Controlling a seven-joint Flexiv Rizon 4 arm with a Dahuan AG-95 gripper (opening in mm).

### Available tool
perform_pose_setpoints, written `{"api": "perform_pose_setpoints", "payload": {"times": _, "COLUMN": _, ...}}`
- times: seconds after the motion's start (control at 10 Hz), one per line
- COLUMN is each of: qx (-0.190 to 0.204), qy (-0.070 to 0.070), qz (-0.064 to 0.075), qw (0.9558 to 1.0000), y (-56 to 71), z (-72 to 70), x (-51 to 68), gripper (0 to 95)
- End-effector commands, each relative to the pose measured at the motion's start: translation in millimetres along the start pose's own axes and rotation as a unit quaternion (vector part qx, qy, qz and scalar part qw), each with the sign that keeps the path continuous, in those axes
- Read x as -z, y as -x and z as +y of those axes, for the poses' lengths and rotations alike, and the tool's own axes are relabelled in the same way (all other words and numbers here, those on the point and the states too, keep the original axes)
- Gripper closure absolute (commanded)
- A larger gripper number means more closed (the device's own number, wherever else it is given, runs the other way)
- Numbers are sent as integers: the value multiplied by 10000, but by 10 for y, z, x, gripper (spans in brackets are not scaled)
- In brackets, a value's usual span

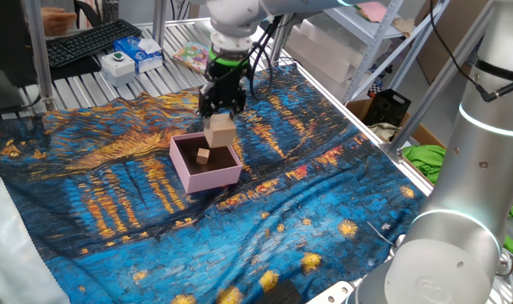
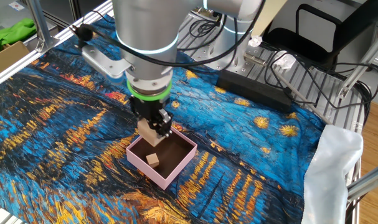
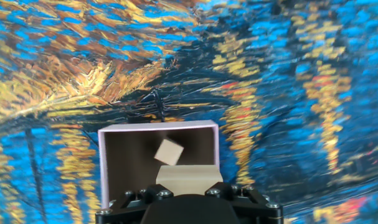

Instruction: Take everything out of the gift box

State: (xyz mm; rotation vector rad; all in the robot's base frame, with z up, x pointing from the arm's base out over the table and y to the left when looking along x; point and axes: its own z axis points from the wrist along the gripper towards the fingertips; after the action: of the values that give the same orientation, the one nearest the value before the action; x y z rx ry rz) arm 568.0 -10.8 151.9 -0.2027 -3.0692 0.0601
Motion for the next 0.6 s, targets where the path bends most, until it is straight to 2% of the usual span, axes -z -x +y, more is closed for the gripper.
{"api": "perform_pose_setpoints", "payload": {"times": 0.1, "qx": 241, "qy": -40, "qz": -73, "qw": 9997, "y": 12, "z": -150, "x": 38, "gripper": 950}}
{"api": "perform_pose_setpoints", "payload": {"times": 0.3, "qx": 432, "qy": -22, "qz": -109, "qw": 9990, "y": 63, "z": -316, "x": 46, "gripper": 950}}
{"api": "perform_pose_setpoints", "payload": {"times": 0.6, "qx": 601, "qy": -17, "qz": -119, "qw": 9981, "y": 174, "z": -457, "x": 65, "gripper": 950}}
